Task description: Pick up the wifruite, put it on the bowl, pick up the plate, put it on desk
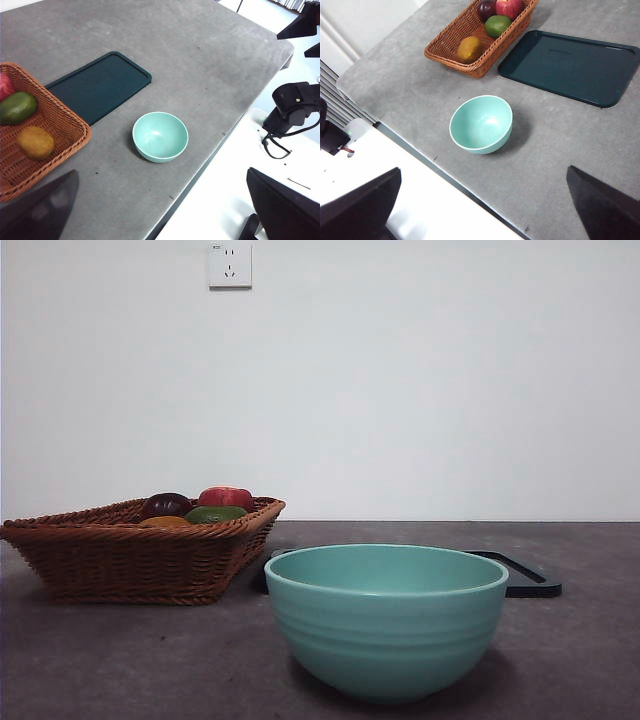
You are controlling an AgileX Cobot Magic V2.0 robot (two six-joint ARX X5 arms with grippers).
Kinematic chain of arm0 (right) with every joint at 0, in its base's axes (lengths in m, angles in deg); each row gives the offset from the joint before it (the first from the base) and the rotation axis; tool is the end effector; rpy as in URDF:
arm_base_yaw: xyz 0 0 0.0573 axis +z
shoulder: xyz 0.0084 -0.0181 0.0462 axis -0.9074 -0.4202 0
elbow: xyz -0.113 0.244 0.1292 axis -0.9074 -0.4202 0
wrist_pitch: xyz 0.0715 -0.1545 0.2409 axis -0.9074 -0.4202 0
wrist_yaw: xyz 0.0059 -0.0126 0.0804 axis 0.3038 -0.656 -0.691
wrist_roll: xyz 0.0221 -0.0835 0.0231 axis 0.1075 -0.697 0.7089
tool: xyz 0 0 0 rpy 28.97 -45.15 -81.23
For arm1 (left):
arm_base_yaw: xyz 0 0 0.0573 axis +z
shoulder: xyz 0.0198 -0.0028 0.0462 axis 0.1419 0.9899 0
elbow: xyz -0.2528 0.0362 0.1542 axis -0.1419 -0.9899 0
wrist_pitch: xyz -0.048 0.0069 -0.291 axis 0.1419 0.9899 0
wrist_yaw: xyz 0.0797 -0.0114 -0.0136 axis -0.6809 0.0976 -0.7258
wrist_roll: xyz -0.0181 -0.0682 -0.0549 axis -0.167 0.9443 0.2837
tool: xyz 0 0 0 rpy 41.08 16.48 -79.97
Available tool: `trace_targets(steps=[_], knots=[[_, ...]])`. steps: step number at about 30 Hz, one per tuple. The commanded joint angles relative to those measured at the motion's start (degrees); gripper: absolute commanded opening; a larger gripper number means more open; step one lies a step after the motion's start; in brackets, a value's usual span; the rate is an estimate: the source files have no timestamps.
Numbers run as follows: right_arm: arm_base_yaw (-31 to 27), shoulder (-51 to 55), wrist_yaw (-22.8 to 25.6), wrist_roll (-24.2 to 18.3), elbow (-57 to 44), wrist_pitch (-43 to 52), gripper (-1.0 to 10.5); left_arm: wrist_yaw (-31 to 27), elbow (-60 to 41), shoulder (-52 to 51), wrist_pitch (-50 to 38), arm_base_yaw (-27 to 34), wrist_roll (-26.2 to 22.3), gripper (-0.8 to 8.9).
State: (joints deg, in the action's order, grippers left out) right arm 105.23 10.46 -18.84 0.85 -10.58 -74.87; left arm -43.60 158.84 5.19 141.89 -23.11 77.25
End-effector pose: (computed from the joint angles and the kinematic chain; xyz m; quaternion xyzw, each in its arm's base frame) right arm 0.0157 0.0265 0.3531 0.0722 0.2970 0.3486 0.8860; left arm 0.0454 -0.0613 0.4463 0.0567 0.2546 -0.4422 0.8581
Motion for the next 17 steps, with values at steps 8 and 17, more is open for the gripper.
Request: trace_targets(steps=[8,17], knots=[[0.4,0.0,-0.1,-0.3,0.5,1.3,5.3,0.1,1.2,0.2,-0.4,-0.4,-0.5,4.44],[0.4,0.0,0.1,-0.6,0.5,2.2,0.2,0.1,1.2,0.2,-0.4,-0.4,-0.5,0.2]])
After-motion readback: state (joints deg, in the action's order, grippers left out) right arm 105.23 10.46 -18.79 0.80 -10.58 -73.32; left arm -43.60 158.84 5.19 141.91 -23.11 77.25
